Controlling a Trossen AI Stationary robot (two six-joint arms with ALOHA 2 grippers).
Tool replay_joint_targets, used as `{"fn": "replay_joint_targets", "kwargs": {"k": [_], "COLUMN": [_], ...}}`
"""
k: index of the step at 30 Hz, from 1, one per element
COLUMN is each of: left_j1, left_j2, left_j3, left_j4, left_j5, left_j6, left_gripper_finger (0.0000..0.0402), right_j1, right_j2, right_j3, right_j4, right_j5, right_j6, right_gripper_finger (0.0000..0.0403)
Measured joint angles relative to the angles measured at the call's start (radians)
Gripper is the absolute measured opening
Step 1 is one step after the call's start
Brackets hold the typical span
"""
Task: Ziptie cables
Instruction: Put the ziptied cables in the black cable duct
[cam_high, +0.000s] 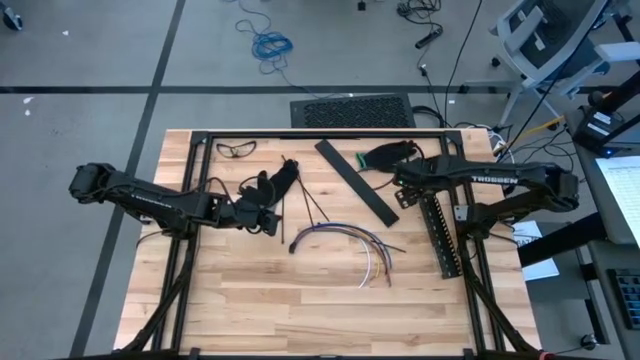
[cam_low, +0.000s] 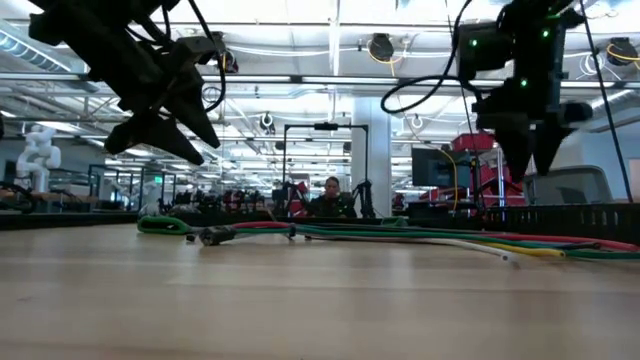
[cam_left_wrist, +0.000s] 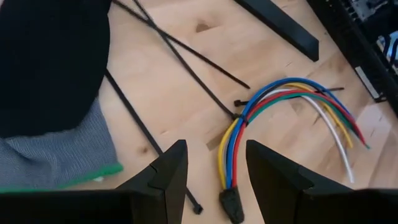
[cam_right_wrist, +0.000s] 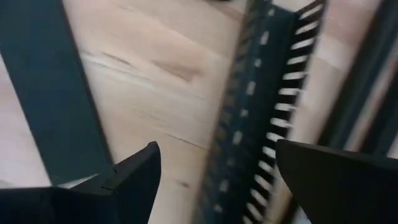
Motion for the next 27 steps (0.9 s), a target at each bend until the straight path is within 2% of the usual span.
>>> {"fn": "replay_joint_targets", "kwargs": {"k": [4,7,11,18,20,23,25,27], "left_j1": [0.001,0.002,0.003,0.004,0.004,0.004,0.004,0.004], "left_j2": [0.000,0.000,0.000,0.000,0.000,0.000,0.000,0.000], "left_j3": [0.000,0.000,0.000,0.000,0.000,0.000,0.000,0.000], "left_j4": [0.001,0.006,0.006,0.007,0.007,0.007,0.008,0.021], "left_j5": [-0.012,-0.006,-0.004,-0.004,-0.004,-0.004,-0.004,-0.004], "left_j6": [0.062,0.080,0.082,0.081,0.079,0.079,0.076,0.077], "left_gripper_finger": [0.0158,0.0158,0.0158,0.0157,0.0157,0.0157,0.0157,0.0157], "right_j1": [-0.002,-0.002,-0.013,-0.045,-0.061,-0.069,-0.063,-0.049], "right_j2": [0.001,0.017,0.048,0.087,0.105,0.129,0.132,0.131], "right_j3": [-0.036,-0.060,-0.118,-0.193,-0.214,-0.252,-0.272,-0.287], "right_j4": [0.108,0.108,0.119,0.274,0.290,0.310,0.347,0.380], "right_j5": [-0.007,0.032,0.033,0.034,0.039,0.070,0.080,0.094], "right_j6": [0.034,0.100,0.162,0.165,0.163,0.174,0.193,0.211], "right_gripper_finger": [0.0302,0.0302,0.0302,0.0300,0.0288,0.0227,0.0154,0.0063]}}
